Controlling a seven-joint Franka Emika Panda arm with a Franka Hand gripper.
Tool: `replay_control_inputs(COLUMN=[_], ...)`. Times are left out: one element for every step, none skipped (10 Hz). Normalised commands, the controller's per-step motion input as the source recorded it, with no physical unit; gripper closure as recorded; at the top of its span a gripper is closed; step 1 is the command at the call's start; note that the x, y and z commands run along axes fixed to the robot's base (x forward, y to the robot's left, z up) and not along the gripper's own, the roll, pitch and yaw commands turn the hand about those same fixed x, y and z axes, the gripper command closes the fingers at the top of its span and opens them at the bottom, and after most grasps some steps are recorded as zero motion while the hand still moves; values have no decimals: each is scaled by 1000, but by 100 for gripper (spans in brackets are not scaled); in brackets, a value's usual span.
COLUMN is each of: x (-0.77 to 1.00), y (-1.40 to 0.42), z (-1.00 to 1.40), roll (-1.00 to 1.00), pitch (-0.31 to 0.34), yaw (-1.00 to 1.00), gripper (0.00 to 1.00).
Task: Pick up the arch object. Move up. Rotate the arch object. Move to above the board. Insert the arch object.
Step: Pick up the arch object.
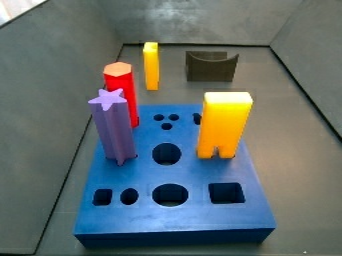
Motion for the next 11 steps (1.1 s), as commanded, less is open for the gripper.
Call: replay_control_inputs(x=[0,-294,-426,-443,-489,-520,-500,0,109,303,240], y=[-131,-431,-980,-994,-937,-749,-631,-509,-237,0,-6], z=[-63,-249,-717,-929,-1000,-1000,-1000,-826,-554,-400,-434], roll=[-50,-83,11,0,0,0,-27,-101,-24,17,59], pitch=[0,-67,-63,-34,-49,-7,0,0,26,90,67], yaw=[0,0,-34,-80,-106,-197,-183,-106,-94,-37,0], gripper=[0,0,0,0,0,0,0,0,0,0,0])
